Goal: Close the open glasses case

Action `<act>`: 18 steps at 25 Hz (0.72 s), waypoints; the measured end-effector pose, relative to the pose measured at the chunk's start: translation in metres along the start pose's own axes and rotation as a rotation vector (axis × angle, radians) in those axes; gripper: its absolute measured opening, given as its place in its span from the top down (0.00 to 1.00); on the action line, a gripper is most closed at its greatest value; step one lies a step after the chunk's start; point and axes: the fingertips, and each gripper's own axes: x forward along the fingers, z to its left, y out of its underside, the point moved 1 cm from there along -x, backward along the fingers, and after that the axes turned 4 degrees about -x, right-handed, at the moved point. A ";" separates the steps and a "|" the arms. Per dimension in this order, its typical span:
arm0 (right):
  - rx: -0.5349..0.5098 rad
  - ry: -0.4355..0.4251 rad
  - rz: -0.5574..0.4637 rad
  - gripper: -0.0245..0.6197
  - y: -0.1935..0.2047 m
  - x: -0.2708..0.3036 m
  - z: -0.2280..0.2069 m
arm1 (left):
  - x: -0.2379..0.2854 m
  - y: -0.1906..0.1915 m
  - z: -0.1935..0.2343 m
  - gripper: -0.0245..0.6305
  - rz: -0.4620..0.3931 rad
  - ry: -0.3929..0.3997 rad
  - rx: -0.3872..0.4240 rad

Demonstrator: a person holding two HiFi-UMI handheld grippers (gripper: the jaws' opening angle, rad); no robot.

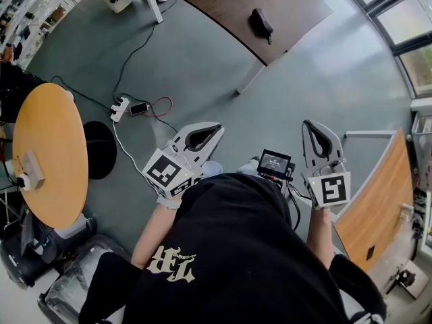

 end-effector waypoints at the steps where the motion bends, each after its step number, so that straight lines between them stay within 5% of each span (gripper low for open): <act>1: 0.014 -0.013 0.005 0.98 0.000 -0.001 -0.002 | 0.002 -0.001 -0.004 0.95 -0.006 -0.010 0.002; 7: 0.074 -0.089 -0.053 0.98 0.015 -0.018 -0.019 | 0.034 0.000 -0.034 0.95 0.001 -0.020 0.011; 18: 0.189 -0.069 -0.052 0.98 0.063 -0.059 -0.067 | 0.105 0.004 -0.094 0.95 0.029 0.007 0.050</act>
